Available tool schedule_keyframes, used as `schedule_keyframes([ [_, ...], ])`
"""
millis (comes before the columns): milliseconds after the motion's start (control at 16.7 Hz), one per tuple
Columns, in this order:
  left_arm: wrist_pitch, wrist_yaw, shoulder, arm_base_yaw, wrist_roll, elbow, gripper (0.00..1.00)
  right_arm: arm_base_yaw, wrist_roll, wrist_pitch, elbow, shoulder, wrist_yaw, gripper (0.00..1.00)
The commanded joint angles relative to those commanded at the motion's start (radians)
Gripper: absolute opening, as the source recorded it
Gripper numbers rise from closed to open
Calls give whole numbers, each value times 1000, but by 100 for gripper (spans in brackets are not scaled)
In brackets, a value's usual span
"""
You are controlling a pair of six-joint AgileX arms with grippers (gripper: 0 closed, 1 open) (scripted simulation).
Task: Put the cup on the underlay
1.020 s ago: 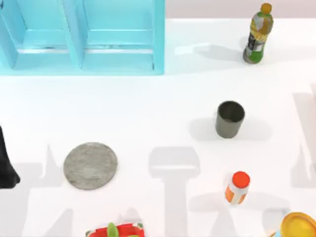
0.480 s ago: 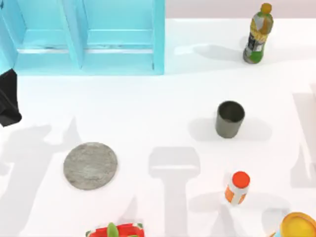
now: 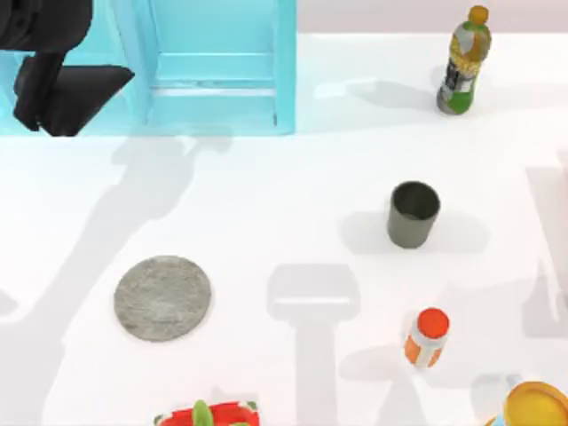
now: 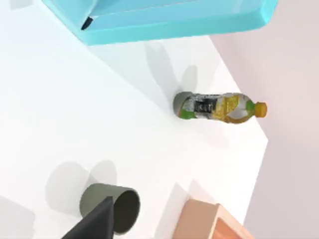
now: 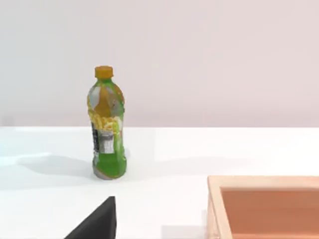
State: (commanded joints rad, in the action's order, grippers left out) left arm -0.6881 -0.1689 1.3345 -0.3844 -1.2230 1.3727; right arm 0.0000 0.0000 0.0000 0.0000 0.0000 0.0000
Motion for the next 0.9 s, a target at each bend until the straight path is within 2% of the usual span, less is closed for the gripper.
schedule_keyframes([
  [480,-473,-27,779,-234,-723,813,100,0,0,0,0,0,0,100],
  [720,-648,-34,1052,-322,-960,1094,100,0,0,0,0,0,0,100],
  [900,-731,-46,1181,-366,-1065,1228,100,0,0,0,0,0,0,100],
])
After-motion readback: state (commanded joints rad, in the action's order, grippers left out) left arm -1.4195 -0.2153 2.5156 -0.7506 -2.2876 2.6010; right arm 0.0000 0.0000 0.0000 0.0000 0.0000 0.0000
